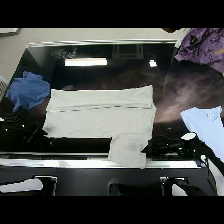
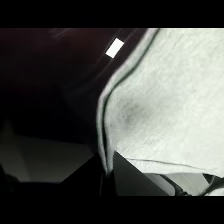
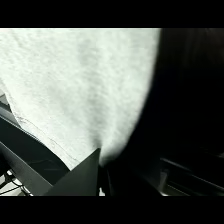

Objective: Fold the clothes and pants, and hang the long-sleeved shirts on hangers.

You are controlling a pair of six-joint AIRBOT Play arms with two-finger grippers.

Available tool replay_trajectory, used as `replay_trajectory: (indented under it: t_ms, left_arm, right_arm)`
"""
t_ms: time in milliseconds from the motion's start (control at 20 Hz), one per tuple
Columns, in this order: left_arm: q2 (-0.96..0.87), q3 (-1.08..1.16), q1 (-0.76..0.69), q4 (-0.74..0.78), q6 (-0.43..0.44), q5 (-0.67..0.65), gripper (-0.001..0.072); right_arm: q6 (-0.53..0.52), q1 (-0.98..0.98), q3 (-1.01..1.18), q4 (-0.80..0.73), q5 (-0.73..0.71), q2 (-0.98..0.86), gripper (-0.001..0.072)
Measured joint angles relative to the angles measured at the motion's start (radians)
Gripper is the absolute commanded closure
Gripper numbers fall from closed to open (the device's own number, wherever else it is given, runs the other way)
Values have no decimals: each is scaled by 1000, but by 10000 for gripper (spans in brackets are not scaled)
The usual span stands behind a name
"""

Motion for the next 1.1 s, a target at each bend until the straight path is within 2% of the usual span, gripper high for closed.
replay_trajectory:
  t_ms: [100, 400, 600, 750, 1100]
  left_arm:
    - [47, 3, 4, 14, -11, -19, 691]
    - [306, -4, 7, 118, -145, -72, 691]
    - [400, -7, 4, 106, -193, -30, 692]
    - [402, -3, -23, 76, -204, 40, 692]
    - [267, 82, -138, 56, -208, 241, 692]
  right_arm:
    - [23, 0, 8, -10, 13, 57, 686]
    - [188, 0, 24, -121, 130, 385, 687]
    - [263, 0, 105, -200, 143, 517, 687]
    - [246, 0, 215, -217, 112, 450, 686]
    - [117, 1, 550, -137, 10, 34, 686]
